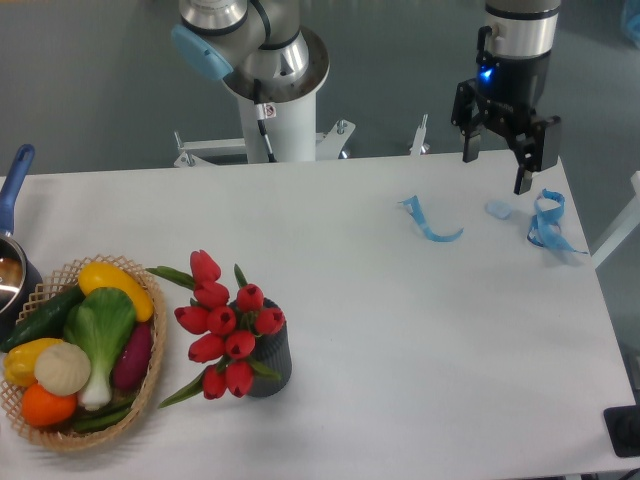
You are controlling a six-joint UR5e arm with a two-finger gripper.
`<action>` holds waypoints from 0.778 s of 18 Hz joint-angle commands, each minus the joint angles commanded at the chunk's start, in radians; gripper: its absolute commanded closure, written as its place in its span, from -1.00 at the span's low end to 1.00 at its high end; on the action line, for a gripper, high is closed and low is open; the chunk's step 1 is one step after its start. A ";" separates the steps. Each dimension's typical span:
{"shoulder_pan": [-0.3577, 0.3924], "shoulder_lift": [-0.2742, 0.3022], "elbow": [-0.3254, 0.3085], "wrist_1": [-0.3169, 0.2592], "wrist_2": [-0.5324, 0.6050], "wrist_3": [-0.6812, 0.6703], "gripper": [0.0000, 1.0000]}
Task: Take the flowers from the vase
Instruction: 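Move the open gripper across the table toward the red tulips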
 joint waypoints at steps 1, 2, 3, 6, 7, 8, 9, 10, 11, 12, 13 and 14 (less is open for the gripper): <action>-0.003 0.000 0.000 0.003 0.000 0.005 -1.00; -0.003 0.000 0.000 0.003 0.000 0.000 -1.00; -0.003 0.000 0.003 0.005 -0.003 -0.005 -1.00; 0.005 0.005 -0.014 0.006 -0.003 -0.008 -1.00; 0.000 0.009 -0.032 0.008 -0.003 -0.008 -1.00; -0.002 0.018 -0.043 0.020 -0.009 -0.009 -1.00; 0.001 0.020 -0.055 0.038 -0.027 -0.011 -1.00; 0.005 0.020 -0.069 0.050 -0.053 -0.014 -1.00; 0.006 0.020 -0.078 0.055 -0.075 -0.024 -1.00; 0.008 0.021 -0.084 0.055 -0.083 -0.041 -1.00; 0.008 0.021 -0.086 0.055 -0.087 -0.067 -1.00; 0.008 0.021 -0.087 0.055 -0.086 -0.096 -1.00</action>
